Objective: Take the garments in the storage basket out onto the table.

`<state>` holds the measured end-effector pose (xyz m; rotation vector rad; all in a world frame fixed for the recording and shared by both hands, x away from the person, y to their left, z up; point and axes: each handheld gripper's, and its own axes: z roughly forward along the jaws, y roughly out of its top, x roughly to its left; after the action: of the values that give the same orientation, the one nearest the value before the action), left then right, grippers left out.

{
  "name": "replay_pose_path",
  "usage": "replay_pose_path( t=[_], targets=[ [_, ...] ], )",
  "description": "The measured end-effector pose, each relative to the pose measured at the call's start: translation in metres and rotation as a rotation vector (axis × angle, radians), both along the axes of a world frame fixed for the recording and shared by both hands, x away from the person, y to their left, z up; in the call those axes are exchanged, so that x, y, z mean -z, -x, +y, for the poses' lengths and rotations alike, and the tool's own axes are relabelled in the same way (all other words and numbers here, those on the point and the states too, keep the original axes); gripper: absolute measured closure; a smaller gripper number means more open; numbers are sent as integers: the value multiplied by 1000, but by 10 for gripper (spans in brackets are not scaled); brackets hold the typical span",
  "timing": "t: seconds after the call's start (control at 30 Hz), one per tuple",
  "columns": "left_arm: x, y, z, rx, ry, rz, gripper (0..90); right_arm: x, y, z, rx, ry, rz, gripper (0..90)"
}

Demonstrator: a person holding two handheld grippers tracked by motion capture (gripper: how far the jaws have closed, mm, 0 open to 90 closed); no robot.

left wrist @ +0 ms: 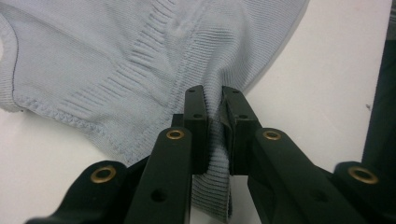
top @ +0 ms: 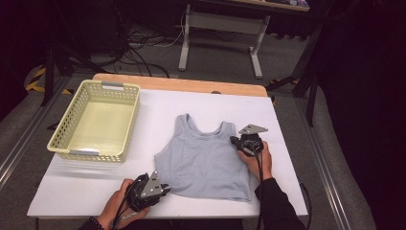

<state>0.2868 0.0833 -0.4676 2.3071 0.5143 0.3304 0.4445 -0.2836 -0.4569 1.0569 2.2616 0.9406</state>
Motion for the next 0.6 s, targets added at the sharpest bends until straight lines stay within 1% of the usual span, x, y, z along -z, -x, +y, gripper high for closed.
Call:
replay_pose_path(
  t=[0.07,0.1,0.17,0.27,0.33,0.37,0.43,0.53,0.57,0.6],
  targets=[
    [1,-1,0,1,13,8,823,0,-4,1,1,16,-7,900],
    [1,-1,1,-7,13,11,823,0,-5,1,-3,15,-7,900],
    [2,0,1,-3,20,3,823,-1,-4,-2,2,-9,-4,875],
    [2,0,0,10,8,-17,823,-5,3,-9,23,-47,-11,853],
    [2,0,1,19,12,-19,823,-13,13,-15,21,-87,-34,846],
    [2,-1,1,25,11,-20,823,-17,19,-18,10,-109,-40,845],
    [2,-2,2,38,2,-25,823,-25,33,-22,-9,-136,-52,831],
    [2,-3,2,52,-1,-29,823,-29,50,-27,-14,-148,-57,742],
    [2,-3,2,54,-3,-31,822,-28,55,-29,-14,-148,-55,716],
    [2,-3,2,55,-6,-32,821,-27,58,-29,-15,-145,-49,667]
  ],
)
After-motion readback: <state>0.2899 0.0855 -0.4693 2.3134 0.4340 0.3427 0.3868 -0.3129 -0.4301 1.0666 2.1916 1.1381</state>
